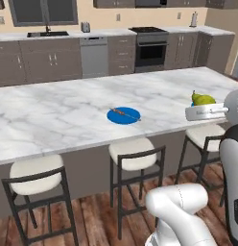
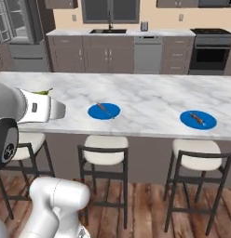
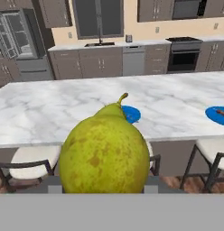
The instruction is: Pick up the banana and pear from the fridge and place one fruit on each plate on the dining counter.
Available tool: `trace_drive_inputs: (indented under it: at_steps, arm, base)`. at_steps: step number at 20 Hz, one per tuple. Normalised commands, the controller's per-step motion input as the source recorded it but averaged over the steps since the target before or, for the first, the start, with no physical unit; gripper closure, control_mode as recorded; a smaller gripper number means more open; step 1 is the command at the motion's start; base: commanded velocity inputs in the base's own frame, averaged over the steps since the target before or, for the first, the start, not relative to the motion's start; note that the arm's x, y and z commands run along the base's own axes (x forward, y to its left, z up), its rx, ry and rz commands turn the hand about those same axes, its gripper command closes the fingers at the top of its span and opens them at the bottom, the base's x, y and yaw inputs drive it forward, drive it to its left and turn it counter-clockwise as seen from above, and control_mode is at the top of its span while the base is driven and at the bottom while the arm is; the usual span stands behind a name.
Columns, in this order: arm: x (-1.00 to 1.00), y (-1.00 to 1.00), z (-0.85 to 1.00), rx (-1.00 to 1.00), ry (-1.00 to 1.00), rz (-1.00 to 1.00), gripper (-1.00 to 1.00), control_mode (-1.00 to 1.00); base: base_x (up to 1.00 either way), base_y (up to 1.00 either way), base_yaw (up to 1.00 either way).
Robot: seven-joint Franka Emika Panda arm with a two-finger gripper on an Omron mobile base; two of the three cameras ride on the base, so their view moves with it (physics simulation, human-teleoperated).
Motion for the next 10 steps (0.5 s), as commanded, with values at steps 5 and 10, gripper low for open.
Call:
trace_drive_inputs:
  at_steps: [5, 10]
  arm:
    - [0.0, 0.0, 0.0, 0.0, 0.0, 0.0, 1.0, 1.0]
    - [0.0, 0.0, 0.0, 0.0, 0.0, 0.0, 1.0, 1.0]
  base:
    - [1.0, -0.36, 0.19]
    - [0.93, 0.12, 0.01]
